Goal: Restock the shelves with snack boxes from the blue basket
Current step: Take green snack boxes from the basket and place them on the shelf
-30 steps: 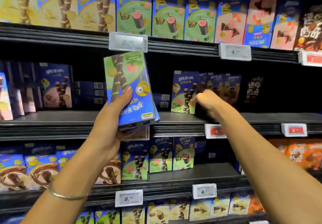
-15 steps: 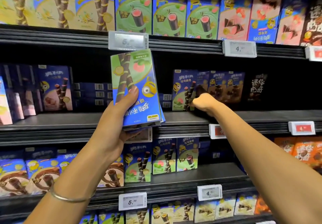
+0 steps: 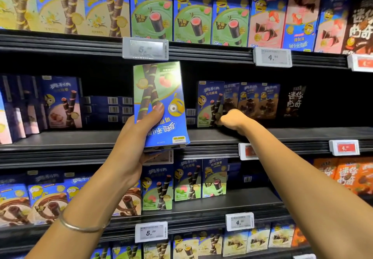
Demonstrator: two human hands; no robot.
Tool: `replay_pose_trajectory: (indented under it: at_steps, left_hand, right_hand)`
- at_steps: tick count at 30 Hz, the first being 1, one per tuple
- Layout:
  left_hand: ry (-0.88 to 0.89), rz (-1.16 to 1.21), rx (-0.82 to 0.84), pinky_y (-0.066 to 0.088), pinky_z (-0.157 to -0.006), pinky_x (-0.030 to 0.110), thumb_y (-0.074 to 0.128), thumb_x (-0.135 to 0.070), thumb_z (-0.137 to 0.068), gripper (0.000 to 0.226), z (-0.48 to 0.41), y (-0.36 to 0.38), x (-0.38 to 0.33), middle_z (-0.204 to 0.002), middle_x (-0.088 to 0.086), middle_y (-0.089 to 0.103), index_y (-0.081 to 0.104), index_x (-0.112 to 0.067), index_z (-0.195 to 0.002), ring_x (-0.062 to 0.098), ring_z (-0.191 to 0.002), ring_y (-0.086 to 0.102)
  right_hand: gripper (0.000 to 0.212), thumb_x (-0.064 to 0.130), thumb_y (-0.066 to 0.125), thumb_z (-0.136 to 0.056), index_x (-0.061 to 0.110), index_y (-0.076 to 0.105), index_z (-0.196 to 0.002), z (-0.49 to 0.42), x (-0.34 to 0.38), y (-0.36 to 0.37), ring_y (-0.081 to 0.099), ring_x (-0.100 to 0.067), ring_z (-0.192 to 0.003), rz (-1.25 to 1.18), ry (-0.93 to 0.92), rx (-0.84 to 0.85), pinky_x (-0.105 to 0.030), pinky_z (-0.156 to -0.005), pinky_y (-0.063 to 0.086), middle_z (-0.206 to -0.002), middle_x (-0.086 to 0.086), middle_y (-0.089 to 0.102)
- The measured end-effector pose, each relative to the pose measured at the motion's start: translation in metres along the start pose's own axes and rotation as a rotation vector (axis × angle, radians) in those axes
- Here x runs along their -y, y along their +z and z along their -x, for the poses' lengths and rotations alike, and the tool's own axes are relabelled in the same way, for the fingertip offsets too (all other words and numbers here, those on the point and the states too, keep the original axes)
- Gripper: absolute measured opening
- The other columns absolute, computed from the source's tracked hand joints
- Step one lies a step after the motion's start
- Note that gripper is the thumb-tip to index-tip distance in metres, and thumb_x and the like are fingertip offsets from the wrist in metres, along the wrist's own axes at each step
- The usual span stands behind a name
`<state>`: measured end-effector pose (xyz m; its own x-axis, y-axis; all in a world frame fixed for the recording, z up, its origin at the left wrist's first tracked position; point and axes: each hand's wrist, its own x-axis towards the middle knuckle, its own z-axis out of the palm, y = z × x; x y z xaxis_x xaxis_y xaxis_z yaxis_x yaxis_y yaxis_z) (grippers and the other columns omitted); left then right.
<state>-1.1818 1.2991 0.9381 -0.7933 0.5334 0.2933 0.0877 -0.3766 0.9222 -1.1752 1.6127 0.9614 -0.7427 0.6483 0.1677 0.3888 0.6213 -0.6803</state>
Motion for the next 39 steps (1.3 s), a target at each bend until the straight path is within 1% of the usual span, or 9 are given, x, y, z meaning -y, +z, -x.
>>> replay_pose_trajectory:
  at_steps: [3, 7, 12, 19, 24, 28, 32, 36, 39]
  left_hand:
    - [0.013, -0.02, -0.001, 0.064, -0.068, 0.035, 0.078, -0.057, -0.079, 0.046, 0.0, 0.003, 0.0, -0.108, 0.001, 0.08, 0.074, -0.03, -0.116, 0.017, -0.087, 0.078]
    - [0.027, -0.055, -0.055, 0.057, -0.072, 0.034, 0.075, -0.057, -0.083, 0.059, -0.003, 0.01, -0.001, -0.111, -0.001, 0.08, 0.065, -0.024, -0.13, 0.017, -0.093, 0.078]
    - [0.03, -0.089, -0.084, 0.06, -0.087, 0.043, 0.075, -0.055, -0.086, 0.068, -0.009, 0.021, -0.003, -0.121, 0.007, 0.076, 0.058, -0.015, -0.138, 0.025, -0.105, 0.076]
    - [-0.066, -0.182, -0.133, 0.05, -0.107, 0.057, 0.032, -0.09, -0.086, 0.095, -0.015, 0.016, -0.005, -0.14, 0.007, 0.064, 0.043, -0.025, -0.153, 0.03, -0.121, 0.067]
    - [0.037, -0.264, -0.243, 0.062, -0.084, 0.041, 0.053, -0.053, -0.103, 0.059, -0.017, -0.004, 0.002, -0.128, 0.006, 0.071, 0.045, -0.015, -0.147, 0.021, -0.103, 0.075]
    - [0.12, -0.306, -0.299, 0.054, -0.064, 0.022, 0.059, -0.047, -0.102, 0.049, -0.016, -0.013, 0.006, -0.12, 0.002, 0.072, 0.056, -0.012, -0.136, 0.006, -0.093, 0.073]
    - [0.111, -0.306, -0.306, 0.058, -0.07, 0.027, 0.059, -0.045, -0.103, 0.046, -0.012, -0.021, 0.002, -0.123, 0.002, 0.073, 0.057, -0.013, -0.136, 0.012, -0.1, 0.074]
    - [0.105, -0.273, -0.32, 0.058, -0.079, 0.034, 0.059, -0.042, -0.104, 0.048, -0.008, -0.024, -0.002, -0.126, 0.006, 0.072, 0.054, -0.011, -0.14, 0.022, -0.107, 0.074]
    - [0.128, -0.254, -0.366, 0.056, -0.062, 0.021, 0.061, -0.039, -0.103, 0.044, -0.007, -0.029, -0.004, -0.123, 0.005, 0.073, 0.055, -0.011, -0.137, 0.02, -0.103, 0.075]
  right_hand:
    - [0.014, 0.013, 0.062, -0.094, 0.003, 0.052, -0.096, 0.007, 0.002, -0.003, 0.052, -0.024, -0.084, -0.039, 0.005, -0.027, -0.03, -0.066, 0.042, -0.102, -0.013, 0.055]
    - [0.026, 0.031, 0.066, -0.093, 0.011, 0.054, -0.102, 0.048, 0.024, 0.0, 0.059, -0.024, -0.09, -0.333, -0.125, -0.417, -0.027, -0.066, 0.045, -0.105, -0.008, 0.063]
    - [0.069, 0.073, 0.066, -0.075, 0.021, 0.063, -0.12, 0.131, 0.077, 0.013, 0.074, -0.013, -0.1, -0.869, -0.33, 0.199, -0.036, -0.081, 0.062, -0.107, 0.002, 0.076]
    - [0.052, 0.026, 0.08, -0.086, 0.01, 0.054, -0.129, 0.151, 0.084, 0.031, 0.073, -0.023, -0.102, -0.826, -0.357, 0.052, -0.048, -0.094, 0.059, -0.119, -0.007, 0.072]
    - [0.043, 0.02, 0.075, -0.091, 0.011, 0.059, -0.129, 0.149, 0.078, 0.029, 0.075, -0.026, -0.101, -0.929, -0.356, 0.176, -0.047, -0.09, 0.06, -0.115, -0.008, 0.075]
    - [0.031, 0.039, 0.067, -0.096, 0.033, 0.062, -0.125, 0.146, 0.074, 0.021, 0.076, -0.014, -0.094, -0.798, -0.39, 0.121, -0.037, -0.065, 0.062, -0.11, 0.006, 0.076]
    - [0.023, 0.041, 0.065, -0.093, 0.027, 0.062, -0.111, 0.142, 0.064, 0.009, 0.074, -0.009, -0.07, -0.835, -0.262, 0.18, -0.025, -0.047, 0.052, -0.091, 0.006, 0.078]
    - [0.038, 0.018, 0.067, -0.074, 0.01, 0.061, -0.111, 0.14, 0.049, -0.004, 0.073, -0.019, -0.083, -0.914, -0.262, 0.359, -0.033, -0.064, 0.055, -0.102, -0.011, 0.076]
    - [0.04, 0.003, 0.069, -0.085, 0.015, 0.063, -0.123, 0.135, 0.044, -0.014, 0.072, -0.022, -0.093, -0.918, -0.314, 0.25, -0.033, -0.069, 0.056, -0.115, -0.009, 0.075]
